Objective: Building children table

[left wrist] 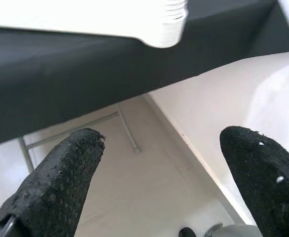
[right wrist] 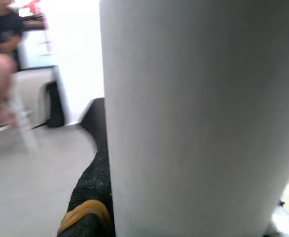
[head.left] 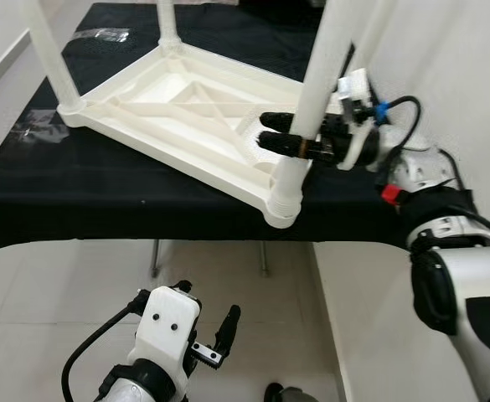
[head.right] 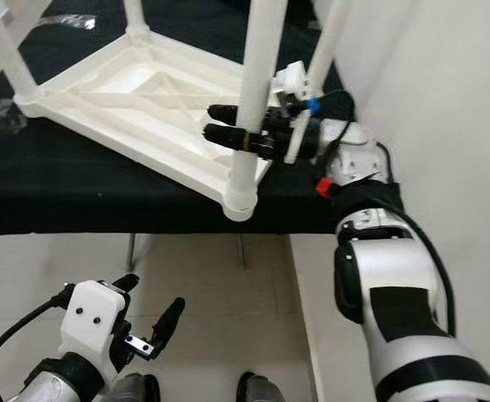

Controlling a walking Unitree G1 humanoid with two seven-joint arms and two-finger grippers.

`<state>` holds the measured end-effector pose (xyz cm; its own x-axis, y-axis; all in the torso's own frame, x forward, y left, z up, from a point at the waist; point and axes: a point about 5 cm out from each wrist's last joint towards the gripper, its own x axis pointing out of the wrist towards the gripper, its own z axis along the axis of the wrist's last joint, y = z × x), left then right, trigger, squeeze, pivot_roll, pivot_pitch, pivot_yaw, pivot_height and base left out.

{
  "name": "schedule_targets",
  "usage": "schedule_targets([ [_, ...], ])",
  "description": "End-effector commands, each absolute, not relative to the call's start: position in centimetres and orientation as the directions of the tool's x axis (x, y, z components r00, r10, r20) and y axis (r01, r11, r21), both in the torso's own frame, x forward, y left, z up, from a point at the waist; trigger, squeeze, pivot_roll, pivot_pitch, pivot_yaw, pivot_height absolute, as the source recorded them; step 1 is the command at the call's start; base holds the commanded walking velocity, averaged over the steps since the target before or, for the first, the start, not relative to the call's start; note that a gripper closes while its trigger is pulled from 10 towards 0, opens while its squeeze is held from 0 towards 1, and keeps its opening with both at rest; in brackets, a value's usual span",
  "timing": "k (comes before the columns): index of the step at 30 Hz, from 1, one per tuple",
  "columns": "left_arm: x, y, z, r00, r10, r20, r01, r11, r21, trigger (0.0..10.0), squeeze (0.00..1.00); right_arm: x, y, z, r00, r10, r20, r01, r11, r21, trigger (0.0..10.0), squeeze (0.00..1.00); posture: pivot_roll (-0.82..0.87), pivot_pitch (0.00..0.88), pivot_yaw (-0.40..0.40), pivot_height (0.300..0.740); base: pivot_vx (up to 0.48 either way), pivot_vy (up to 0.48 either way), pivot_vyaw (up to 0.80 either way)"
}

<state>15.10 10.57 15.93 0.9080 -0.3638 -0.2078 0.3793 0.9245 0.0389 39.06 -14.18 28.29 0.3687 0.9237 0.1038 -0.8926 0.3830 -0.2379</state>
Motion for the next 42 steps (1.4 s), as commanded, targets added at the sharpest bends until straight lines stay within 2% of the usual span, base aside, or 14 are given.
schedule_targets([
  [1, 14.8, 10.6, 15.8, 0.903, -0.365, -0.227, 0.383, 0.923, 0.040, 10.0, 0.00, 39.3, -14.6, 24.8, 0.460, 0.888, 0.017, -0.872, 0.455, -0.178, 10.0, 0.00, 0.20, 0.274, -0.058, 0.740, 0.000, 0.000, 0.00],
  [3, 14.9, 10.5, 15.7, 0.902, -0.369, -0.226, 0.387, 0.921, 0.040, 10.0, 0.00, 39.8, -14.1, 24.0, 0.580, 0.813, 0.040, -0.796, 0.577, -0.181, 10.0, 0.00, 0.19, 0.270, -0.059, 0.740, 0.000, 0.000, 0.00],
  [8, 15.0, 10.5, 15.7, 0.902, -0.370, -0.224, 0.388, 0.921, 0.040, 10.0, 0.00, 40.2, -13.8, 23.4, 0.680, 0.730, 0.071, -0.718, 0.682, -0.140, 10.0, 0.00, 0.19, 0.266, -0.060, 0.740, 0.000, 0.000, 0.00],
  [11, 15.1, 10.4, 15.7, 0.902, -0.371, -0.223, 0.388, 0.921, 0.040, 10.0, 0.00, 40.2, -13.7, 23.4, 0.688, 0.721, 0.080, -0.709, 0.691, -0.139, 10.0, 0.00, 0.19, 0.265, -0.060, 0.740, 0.000, 0.000, 0.00],
  [14, 15.3, 10.4, 15.7, 0.902, -0.372, -0.219, 0.389, 0.920, 0.040, 10.0, 0.00, 40.5, -12.3, 22.7, 0.751, 0.659, 0.032, -0.657, 0.751, -0.068, 10.0, 0.00, 0.18, 0.262, -0.057, 0.740, 0.000, 0.000, 0.00],
  [19, 15.4, 10.3, 15.7, 0.903, -0.372, -0.216, 0.389, 0.920, 0.039, 10.0, 0.00, 40.8, -10.8, 22.3, 0.800, 0.600, -0.030, -0.600, 0.797, -0.062, 10.0, 0.00, 0.17, 0.264, -0.063, 0.740, 0.000, 0.000, 0.00],
  [21, 15.6, 10.3, 15.8, 0.905, -0.370, -0.210, 0.386, 0.922, 0.037, 10.0, 0.00, 41.3, -9.5, 22.3, 0.858, 0.509, -0.068, -0.511, 0.859, -0.017, 10.0, 0.00, 0.16, 0.277, -0.065, 0.740, 0.000, 0.000, 0.00],
  [26, 15.7, 10.2, 15.8, 0.907, -0.368, -0.207, 0.382, 0.924, 0.033, 10.0, 0.00, 41.7, -8.9, 22.6, 0.916, 0.396, -0.064, -0.394, 0.918, 0.054, 10.0, 0.00, 0.15, 0.273, -0.072, 0.740, 0.000, 0.000, 0.00],
  [27, 15.7, 10.1, 15.8, 0.907, -0.367, -0.206, 0.381, 0.924, 0.031, 10.0, 0.00, 41.9, -8.8, 22.9, 0.948, 0.315, -0.053, -0.309, 0.947, 0.092, 10.0, 0.00, 0.15, 0.275, -0.076, 0.740, 0.000, 0.000, 0.00],
  [31, 15.7, 10.1, 15.9, 0.908, -0.365, -0.205, 0.379, 0.925, 0.029, 10.0, 0.00, 42.0, -8.9, 23.2, 0.971, 0.237, -0.044, -0.229, 0.963, 0.143, 10.0, 0.00, 0.15, 0.274, -0.076, 0.740, 0.000, 0.000, 0.00],
  [33, 15.7, 9.9, 15.9, 0.909, -0.365, -0.201, 0.377, 0.926, 0.024, 10.0, 0.00, 42.0, -9.1, 23.5, 0.996, 0.085, -0.025, -0.079, 0.980, 0.181, 10.0, 0.00, 0.15, 0.272, -0.082, 0.740, 0.000, 0.000, 0.00],
  [37, 15.8, 9.8, 16.0, 0.910, -0.363, -0.198, 0.375, 0.927, 0.023, 10.0, 0.00, 41.8, -9.0, 23.6, 1.000, -0.015, -0.017, 0.018, 0.981, 0.192, 10.0, 0.00, 0.15, 0.273, -0.083, 0.740, 0.000, 0.000, 0.00],
  [38, 15.8, 9.8, 16.0, 0.912, -0.361, -0.193, 0.372, 0.928, 0.022, 10.0, 0.00, 41.5, -8.9, 23.9, 0.992, -0.123, 0.000, 0.120, 0.975, 0.184, 10.0, 0.00, 0.14, 0.268, -0.084, 0.740, 0.000, 0.000, 0.00],
  [42, 15.8, 9.8, 16.1, 0.915, -0.356, -0.189, 0.366, 0.930, 0.022, 10.0, 0.00, 41.4, -8.6, 23.8, 0.984, -0.175, -0.015, 0.175, 0.967, 0.188, 10.0, 0.00, 0.14, 0.268, -0.084, 0.740, 0.000, 0.000, 0.00],
])
